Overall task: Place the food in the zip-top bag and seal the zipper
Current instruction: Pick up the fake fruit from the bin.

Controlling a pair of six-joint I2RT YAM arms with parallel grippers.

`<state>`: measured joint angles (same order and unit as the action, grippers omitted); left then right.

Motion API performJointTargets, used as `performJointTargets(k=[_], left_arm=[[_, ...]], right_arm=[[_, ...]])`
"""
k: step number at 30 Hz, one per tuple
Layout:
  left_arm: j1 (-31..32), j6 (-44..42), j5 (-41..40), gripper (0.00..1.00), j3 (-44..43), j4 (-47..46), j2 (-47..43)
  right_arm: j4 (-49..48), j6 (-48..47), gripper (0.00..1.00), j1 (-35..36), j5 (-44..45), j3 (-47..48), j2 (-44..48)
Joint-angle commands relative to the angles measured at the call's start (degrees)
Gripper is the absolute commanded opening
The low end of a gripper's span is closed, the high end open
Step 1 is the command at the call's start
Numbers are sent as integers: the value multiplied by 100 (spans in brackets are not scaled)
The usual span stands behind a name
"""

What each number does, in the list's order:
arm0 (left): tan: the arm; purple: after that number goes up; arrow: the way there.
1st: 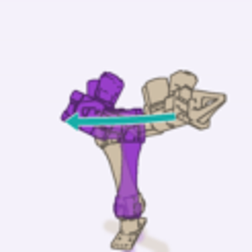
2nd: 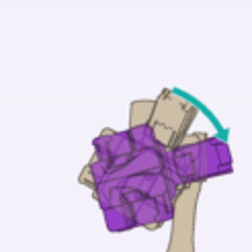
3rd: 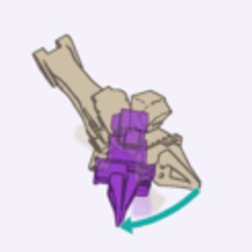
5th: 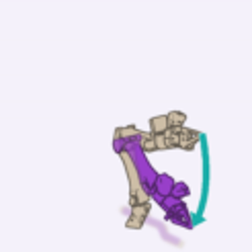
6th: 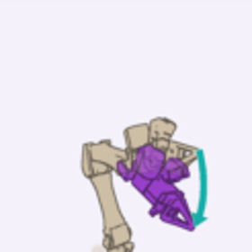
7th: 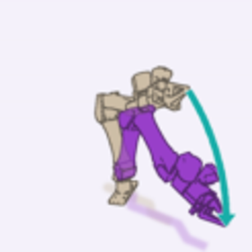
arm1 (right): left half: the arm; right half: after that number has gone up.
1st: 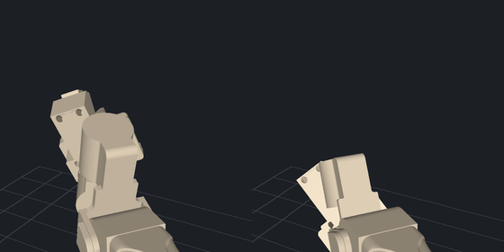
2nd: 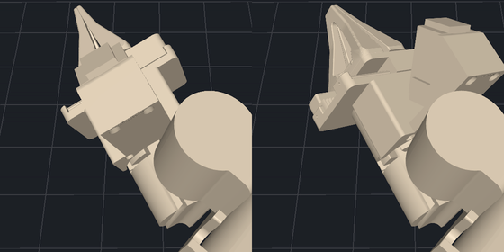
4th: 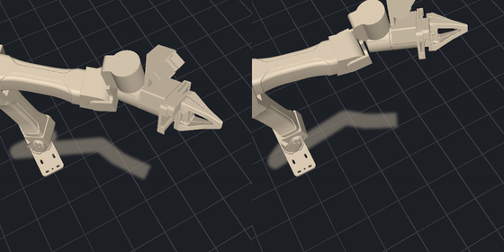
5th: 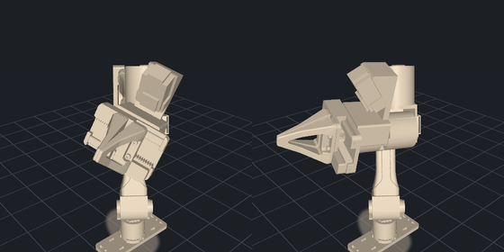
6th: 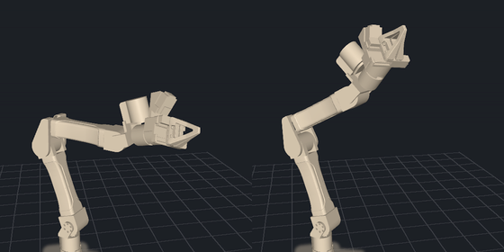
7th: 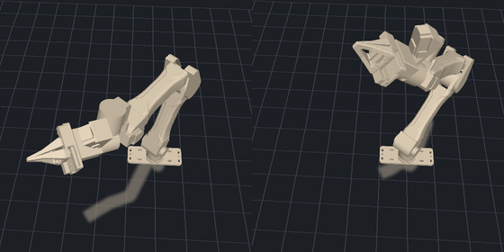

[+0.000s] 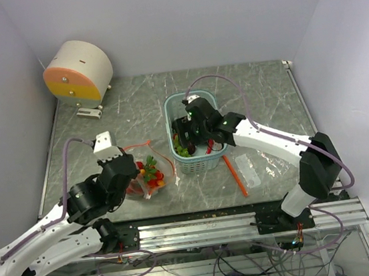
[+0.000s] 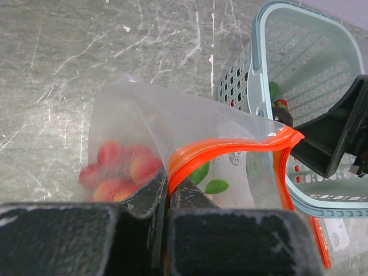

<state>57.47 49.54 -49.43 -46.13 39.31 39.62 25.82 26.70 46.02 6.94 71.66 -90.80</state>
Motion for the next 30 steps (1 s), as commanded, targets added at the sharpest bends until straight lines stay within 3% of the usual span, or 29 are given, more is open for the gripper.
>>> performJointTargets(k=[1,8,15,19,23,30], left_arm=[[-11,173,-31,7,-19,117,-253],[-13,259,-243,7,-29,478,-564],[-12,390,-295,7,88,622,-839],[-13,365,-328,7,83,641,-887],[-16,325,-365,7,-20,691,-832],[-15,235,-325,7,-161,508,-509]], right_arm=[[54,-147,73,-107,-611,129,-28],[-164,-161,69,-172,-1466,165,-707],[12,-199,58,-172,-1552,132,-1119],[54,-125,26,-172,-1351,44,-1158],[89,-91,3,-170,-925,53,-819],[-159,-93,0,-202,-91,-92,113]])
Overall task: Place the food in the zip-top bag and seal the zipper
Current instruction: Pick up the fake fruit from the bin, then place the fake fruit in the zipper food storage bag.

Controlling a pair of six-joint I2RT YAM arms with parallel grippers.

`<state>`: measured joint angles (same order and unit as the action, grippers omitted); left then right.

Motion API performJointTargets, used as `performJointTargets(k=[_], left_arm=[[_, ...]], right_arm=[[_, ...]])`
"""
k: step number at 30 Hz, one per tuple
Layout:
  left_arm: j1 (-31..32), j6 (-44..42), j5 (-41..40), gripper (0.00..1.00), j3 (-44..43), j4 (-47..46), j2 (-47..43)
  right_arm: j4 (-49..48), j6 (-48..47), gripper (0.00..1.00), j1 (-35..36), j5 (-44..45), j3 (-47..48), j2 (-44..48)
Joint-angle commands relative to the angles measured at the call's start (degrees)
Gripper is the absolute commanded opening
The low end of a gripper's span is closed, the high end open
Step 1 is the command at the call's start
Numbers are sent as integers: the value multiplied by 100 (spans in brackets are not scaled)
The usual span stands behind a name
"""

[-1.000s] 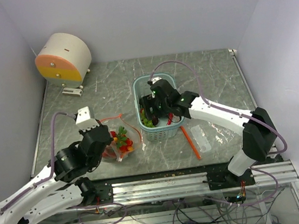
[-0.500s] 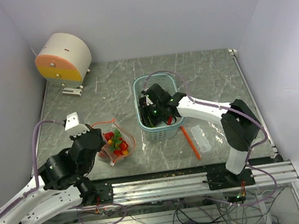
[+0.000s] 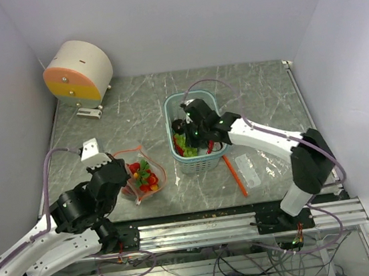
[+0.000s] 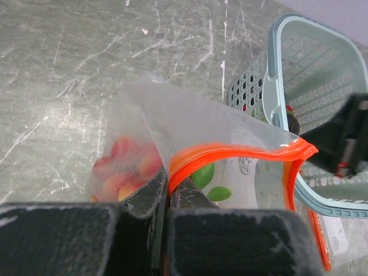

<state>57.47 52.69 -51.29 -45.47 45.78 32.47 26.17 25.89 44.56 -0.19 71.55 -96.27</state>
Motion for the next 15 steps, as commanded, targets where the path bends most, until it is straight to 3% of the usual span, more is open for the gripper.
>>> performJointTargets(k=[1,9,15], left_arm=[[-11,-71,-132,7,-262,-147,293],[-11,81,43,7,-152,-389,588],[-13,22,86,7,-166,-471,734]], right_arm=[[-270,-31,0,-72,698,-136,807],[-740,-249,0,-158,418,-358,1870],[-1466,-286,0,-145,-936,-560,2774]])
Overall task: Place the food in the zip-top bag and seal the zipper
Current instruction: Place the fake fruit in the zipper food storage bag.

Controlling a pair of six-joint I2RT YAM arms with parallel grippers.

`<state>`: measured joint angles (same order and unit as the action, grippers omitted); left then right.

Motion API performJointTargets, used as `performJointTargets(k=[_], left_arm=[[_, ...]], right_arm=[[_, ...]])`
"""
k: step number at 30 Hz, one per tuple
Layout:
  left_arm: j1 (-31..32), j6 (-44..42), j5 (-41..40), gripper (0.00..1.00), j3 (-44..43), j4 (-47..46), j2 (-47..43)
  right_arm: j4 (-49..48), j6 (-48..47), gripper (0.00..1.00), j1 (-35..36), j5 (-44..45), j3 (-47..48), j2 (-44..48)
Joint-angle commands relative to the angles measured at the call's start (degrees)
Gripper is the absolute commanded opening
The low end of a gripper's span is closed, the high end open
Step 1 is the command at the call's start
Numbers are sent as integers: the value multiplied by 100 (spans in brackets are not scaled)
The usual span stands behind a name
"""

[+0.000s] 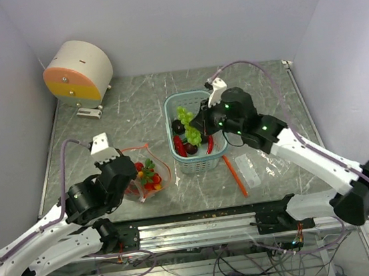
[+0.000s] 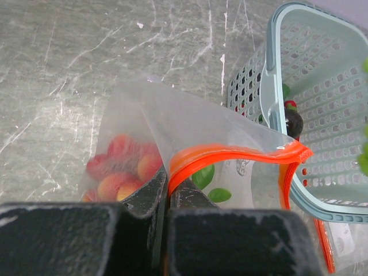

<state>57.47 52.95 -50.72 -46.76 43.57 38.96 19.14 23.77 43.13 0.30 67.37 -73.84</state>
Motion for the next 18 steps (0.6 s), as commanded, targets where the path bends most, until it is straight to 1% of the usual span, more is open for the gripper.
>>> performJointTargets(k=[1,3,6,9,12,16,18], left_arm=[[-13,-23,33,7,-57,-264,116],[-16,-49,52,7,-97,-298,185],[-9,-91,106,7,-167,-363,327],[-15,-92,143,7,-206,-426,436],[-15,-98,226,7,-180,-549,487],[-13,-133,250,7,-186,-584,503],[-8,-148,230,7,-199,-549,471]], right_arm=[[-929,1,0,1,-1263,-201,626],[-1208,119,0,51,-1787,-325,770],[-1602,231,0,356,-2064,-515,927],[-1850,245,0,872,-1959,-645,938],[-1881,262,0,1248,-1691,-645,703],[-2423,672,0,1315,-1739,-876,405],[-2678,873,0,1362,-1589,-965,215]])
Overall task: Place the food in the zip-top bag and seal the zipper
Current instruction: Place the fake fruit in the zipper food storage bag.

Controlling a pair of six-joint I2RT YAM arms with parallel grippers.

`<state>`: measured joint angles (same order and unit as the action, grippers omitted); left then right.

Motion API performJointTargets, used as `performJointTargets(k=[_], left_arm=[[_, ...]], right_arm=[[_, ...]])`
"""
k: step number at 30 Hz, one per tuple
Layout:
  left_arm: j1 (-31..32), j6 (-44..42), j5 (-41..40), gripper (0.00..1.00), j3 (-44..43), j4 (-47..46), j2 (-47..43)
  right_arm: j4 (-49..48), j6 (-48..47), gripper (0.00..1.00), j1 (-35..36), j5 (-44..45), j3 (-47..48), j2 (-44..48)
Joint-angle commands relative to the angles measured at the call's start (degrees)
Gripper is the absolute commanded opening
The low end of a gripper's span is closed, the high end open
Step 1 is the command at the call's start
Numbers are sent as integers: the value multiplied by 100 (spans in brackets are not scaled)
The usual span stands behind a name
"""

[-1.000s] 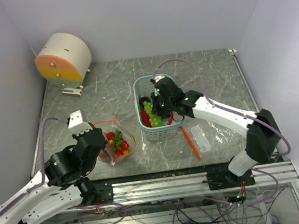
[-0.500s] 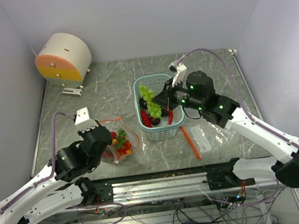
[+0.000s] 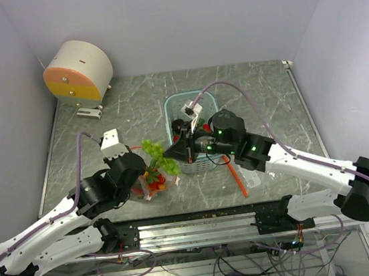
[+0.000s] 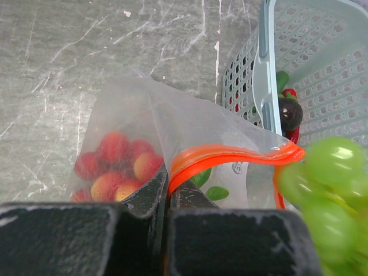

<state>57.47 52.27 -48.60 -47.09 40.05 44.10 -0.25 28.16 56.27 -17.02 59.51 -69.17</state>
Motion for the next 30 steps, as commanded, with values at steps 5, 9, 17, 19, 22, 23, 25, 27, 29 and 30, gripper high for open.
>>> performJointTargets(k=[5,9,17,19,22,23,25,27,29,30], left_arm=[[-8,-110,-63,7,-178,-80,-274],[-8,-181,-153,7,-117,-105,-393],[-10,-163,-32,7,-39,-189,-370],[-13,-127,-15,7,-23,-165,-397],[-8,-80,42,7,6,-144,-455],[-10,-63,58,7,19,-132,-478],[-8,-36,60,7,30,-94,-515],[-13,-24,48,7,33,-64,-532],[-11,-40,15,7,22,-40,-544],[-14,-53,-7,7,-2,-23,-549]], right_arm=[[-857,628,0,115,418,-349,-712],[-903,584,0,336,338,-247,-1050],[-777,428,0,668,1557,141,-1440],[-700,355,0,720,1967,345,-1604],[-493,266,8,819,2469,719,-1919],[-422,234,14,843,2548,802,-1985],[-337,146,36,891,2618,838,-2026],[-361,52,60,932,2624,732,-1891],[-364,-67,80,979,2656,568,-1632],[-354,-136,83,998,2670,463,-1477]])
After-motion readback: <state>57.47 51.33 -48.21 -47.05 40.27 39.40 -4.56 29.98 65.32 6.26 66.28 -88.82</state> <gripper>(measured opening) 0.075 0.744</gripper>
